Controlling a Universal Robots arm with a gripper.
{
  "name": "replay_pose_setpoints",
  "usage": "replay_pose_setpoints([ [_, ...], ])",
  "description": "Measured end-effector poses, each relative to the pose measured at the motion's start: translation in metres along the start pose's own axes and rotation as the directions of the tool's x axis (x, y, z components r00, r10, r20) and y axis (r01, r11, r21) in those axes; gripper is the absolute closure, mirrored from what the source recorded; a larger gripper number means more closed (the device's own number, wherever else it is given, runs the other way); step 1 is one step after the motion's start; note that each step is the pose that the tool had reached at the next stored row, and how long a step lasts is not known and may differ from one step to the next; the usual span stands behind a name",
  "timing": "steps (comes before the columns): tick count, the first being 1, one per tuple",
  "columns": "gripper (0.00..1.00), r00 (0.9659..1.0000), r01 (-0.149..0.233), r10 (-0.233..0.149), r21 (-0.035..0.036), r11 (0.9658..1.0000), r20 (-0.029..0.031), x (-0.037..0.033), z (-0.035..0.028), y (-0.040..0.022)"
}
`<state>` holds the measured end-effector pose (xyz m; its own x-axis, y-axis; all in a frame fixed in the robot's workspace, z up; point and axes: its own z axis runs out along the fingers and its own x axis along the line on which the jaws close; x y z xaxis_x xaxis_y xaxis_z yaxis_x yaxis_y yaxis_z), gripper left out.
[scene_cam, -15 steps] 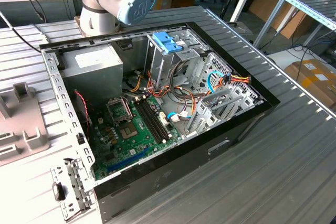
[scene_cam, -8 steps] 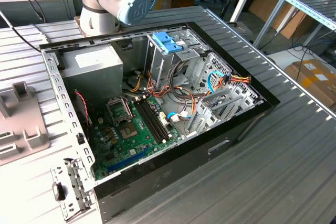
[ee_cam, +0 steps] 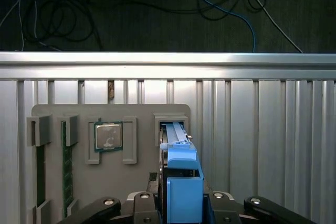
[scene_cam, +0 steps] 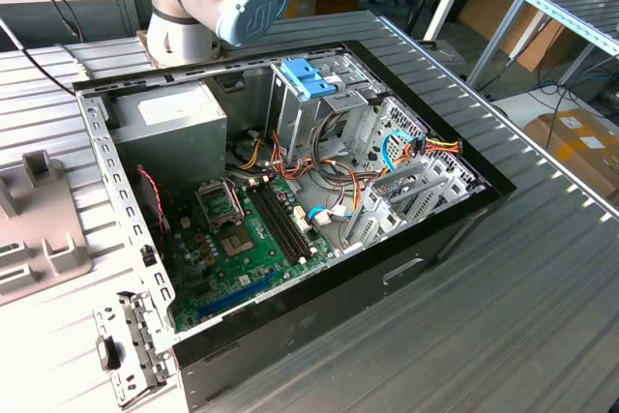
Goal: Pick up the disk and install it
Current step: 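Pick up the disk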
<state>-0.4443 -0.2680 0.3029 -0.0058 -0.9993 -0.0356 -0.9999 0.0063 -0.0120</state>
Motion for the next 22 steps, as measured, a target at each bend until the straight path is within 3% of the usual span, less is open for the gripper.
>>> replay_pose_setpoints([
  [22, 0.63, 1.0000, 0.000, 0.000, -0.0002, 1.0000, 0.0002, -0.0005, -0.0130, -0.0001],
])
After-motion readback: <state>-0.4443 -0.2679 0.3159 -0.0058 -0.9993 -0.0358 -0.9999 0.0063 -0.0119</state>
